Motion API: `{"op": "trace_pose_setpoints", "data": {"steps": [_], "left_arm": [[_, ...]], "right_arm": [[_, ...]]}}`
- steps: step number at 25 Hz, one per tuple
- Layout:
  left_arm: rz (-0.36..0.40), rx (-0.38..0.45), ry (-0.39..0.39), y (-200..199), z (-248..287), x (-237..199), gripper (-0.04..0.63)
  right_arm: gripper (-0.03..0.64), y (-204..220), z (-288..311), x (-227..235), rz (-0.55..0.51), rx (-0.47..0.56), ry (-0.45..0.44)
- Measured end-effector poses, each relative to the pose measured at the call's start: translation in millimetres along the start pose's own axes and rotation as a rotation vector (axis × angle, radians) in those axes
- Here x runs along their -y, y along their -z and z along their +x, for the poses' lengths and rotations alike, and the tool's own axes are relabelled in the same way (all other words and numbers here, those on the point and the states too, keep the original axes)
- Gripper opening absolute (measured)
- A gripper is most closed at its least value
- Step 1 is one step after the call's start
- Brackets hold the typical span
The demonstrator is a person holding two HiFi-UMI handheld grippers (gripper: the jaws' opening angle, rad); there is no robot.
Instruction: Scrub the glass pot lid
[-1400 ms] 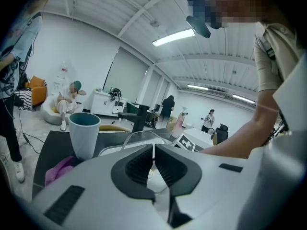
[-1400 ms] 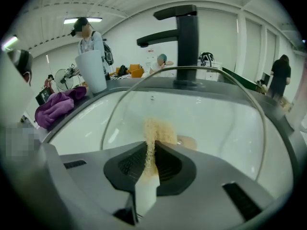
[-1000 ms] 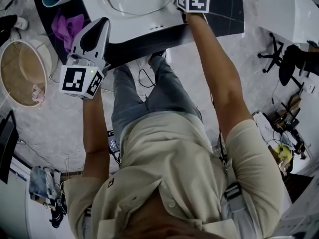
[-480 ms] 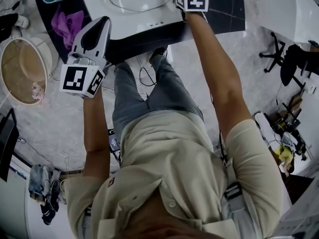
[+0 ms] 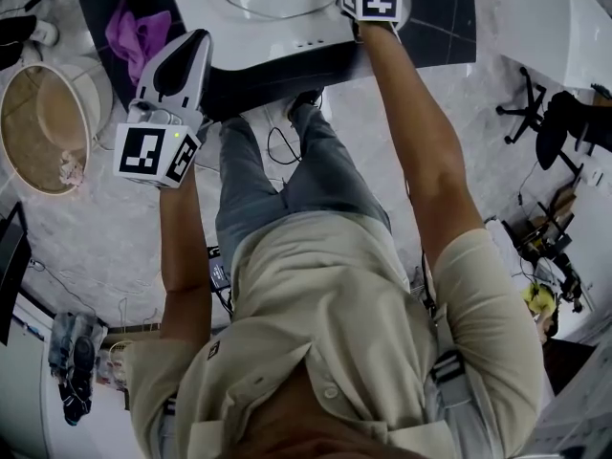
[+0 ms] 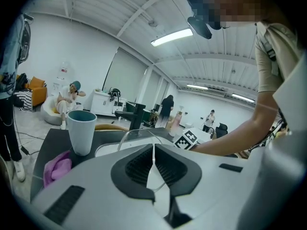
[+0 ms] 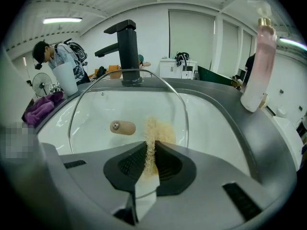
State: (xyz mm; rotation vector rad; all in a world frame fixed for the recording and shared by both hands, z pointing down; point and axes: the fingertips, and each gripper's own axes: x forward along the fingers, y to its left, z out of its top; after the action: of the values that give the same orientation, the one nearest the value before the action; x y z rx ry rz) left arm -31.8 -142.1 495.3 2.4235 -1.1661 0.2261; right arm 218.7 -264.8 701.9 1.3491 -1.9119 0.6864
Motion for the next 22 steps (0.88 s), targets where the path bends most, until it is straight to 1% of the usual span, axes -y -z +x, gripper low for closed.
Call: {"op": "trace_pose_setpoints", "data": {"steps": [4,8,13,16,19,20,22], "left_arm": [[-0.007,0.004,-0.011,2.1,-7.7,-7.7,0.017],[-0.015,0.009,-0.023,2.2,-17.6,-17.0,0.015],[-0.027,0.022,-0.046,2.5,-33.2,-32.2,0.015],[-0.036,0.028,-0.058,4.3,-41.1,-41.4,0.015],[-0.043,0.033,-0.070,4.9,-48.2,-50.1,0.016],[-0.045,0.035,-0.074,4.5,-50.4,-53.0,0.017],[-0.048,0.042,-0.080,3.8,-53.9,-58.7,0.016]], "right_arm": [[0.043,3.2,7.8,-21.0,-0.017,-0.018,-0.021],[0.043,4.5,17.9,-59.1,-0.039,-0.039,-0.070],[0.044,-1.9,25.8,-119.8,-0.066,-0.063,-0.141],[0.044,-3.4,26.7,-171.2,-0.087,-0.091,-0.227],[0.043,0.0,26.2,-222.9,-0.063,-0.142,-0.318],[0.044,0.4,26.5,-232.3,-0.056,-0.153,-0.323],[0.044,-0.2,27.6,-236.9,-0.038,-0.160,-0.311]]}}
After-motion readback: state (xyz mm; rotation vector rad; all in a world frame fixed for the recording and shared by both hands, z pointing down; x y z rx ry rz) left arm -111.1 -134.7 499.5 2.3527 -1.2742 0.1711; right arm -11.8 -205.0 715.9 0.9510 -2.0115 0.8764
